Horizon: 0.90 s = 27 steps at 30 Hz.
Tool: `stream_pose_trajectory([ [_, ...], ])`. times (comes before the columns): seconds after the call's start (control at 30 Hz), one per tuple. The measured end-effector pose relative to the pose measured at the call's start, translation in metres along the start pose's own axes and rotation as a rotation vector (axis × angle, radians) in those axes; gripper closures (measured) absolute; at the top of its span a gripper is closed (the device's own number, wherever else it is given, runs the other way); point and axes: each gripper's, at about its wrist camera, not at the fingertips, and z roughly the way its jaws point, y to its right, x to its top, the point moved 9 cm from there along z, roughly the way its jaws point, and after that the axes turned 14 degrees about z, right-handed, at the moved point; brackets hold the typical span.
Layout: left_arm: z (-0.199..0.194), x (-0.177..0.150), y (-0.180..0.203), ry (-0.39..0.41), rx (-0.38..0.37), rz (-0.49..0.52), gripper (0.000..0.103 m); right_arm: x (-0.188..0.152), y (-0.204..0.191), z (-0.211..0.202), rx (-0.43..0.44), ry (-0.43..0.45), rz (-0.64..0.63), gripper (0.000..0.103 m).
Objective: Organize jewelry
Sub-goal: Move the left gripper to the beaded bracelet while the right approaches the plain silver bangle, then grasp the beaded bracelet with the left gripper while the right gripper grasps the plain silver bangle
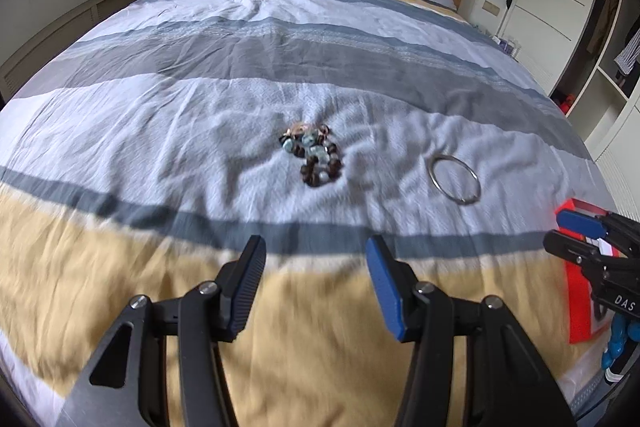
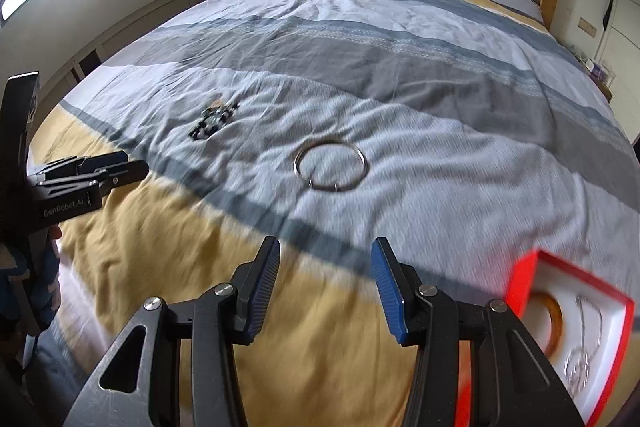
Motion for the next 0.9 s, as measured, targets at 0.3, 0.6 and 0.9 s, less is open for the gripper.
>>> stream_pose_trajectory([
  [0.3, 0.038, 0.024, -0.01, 0.016, -0.032, -0.02, 0.053, 0.032, 0.005, 0.043, 0.007, 0.006, 0.046, 0.056],
  [0.6, 0.078, 0.049, -0.013, 0.005, -0.076, -0.035, 0.052, 0.054, 0.02, 0.078, 0.003, 0.007, 0.104, 0.056],
  [0.9, 0.104, 0.042, -0.013, -0.032, 0.017, -0.003, 0.052, 0.052, 0.033, 0.118, -0.007, -0.031, 0.133, 0.058],
])
